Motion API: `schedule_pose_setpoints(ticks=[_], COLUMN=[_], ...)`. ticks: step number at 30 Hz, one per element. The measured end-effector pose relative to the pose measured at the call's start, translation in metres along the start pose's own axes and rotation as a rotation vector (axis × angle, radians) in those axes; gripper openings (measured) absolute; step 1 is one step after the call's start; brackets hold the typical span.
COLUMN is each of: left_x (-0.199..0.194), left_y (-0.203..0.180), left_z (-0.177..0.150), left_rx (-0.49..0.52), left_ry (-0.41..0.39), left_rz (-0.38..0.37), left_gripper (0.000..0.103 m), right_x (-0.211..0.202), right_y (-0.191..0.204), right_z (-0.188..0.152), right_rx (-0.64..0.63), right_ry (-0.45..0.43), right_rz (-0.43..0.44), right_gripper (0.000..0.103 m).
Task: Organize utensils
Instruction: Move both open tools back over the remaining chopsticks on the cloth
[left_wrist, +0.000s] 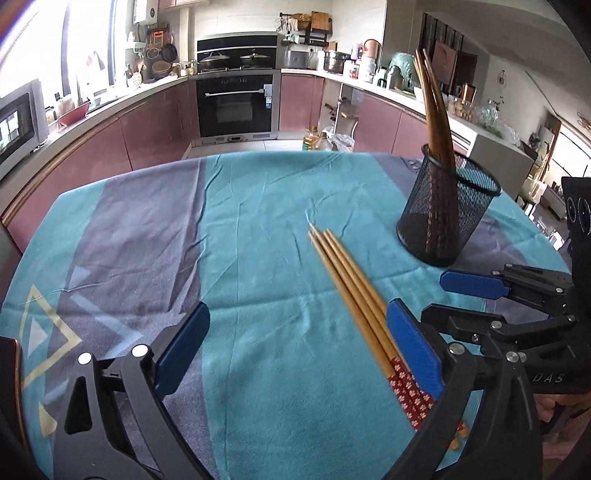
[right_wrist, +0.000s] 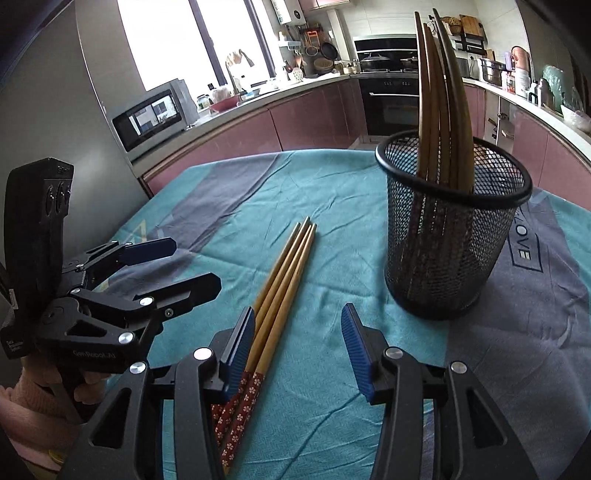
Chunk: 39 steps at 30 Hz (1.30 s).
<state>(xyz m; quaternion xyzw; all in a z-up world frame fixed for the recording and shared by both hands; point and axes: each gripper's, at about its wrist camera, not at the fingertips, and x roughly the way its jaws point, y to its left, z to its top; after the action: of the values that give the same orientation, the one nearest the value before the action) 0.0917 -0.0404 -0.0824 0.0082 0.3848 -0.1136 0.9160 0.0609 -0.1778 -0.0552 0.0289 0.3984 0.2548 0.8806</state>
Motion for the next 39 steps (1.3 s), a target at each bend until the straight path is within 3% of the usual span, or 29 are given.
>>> schedule_pose_setpoints(ticks=[14,30,32,39], left_x=[0.015,0.022,0.025,0.036], left_y=[-0.005,0.005,0.004,-0.004], left_z=[-0.006,-0.003,-0.003,-0.001], left_rx=[0.044,0.011,0.009,0.021], left_ry=[0.062,0.101,0.112,0.135], left_rz=[0.032,-0.037,-0.044,-0.057], left_gripper=[0.095,0.094,0.088,0.087], right_x=[0.015,0.023,0.022,0.019], right_y=[0.006,0.008,0.005,-0.001], right_z=[-0.005,-0.007,-0.007,-0.009], right_rx=[-0.029,-0.048,-0.04,-0.02], right_ry=[0.041,0.081,0.08,0.083], right_rz=[-0.031,-0.054,-0.054,-0.042], right_gripper=[0.046,0.043,0.042,0.038])
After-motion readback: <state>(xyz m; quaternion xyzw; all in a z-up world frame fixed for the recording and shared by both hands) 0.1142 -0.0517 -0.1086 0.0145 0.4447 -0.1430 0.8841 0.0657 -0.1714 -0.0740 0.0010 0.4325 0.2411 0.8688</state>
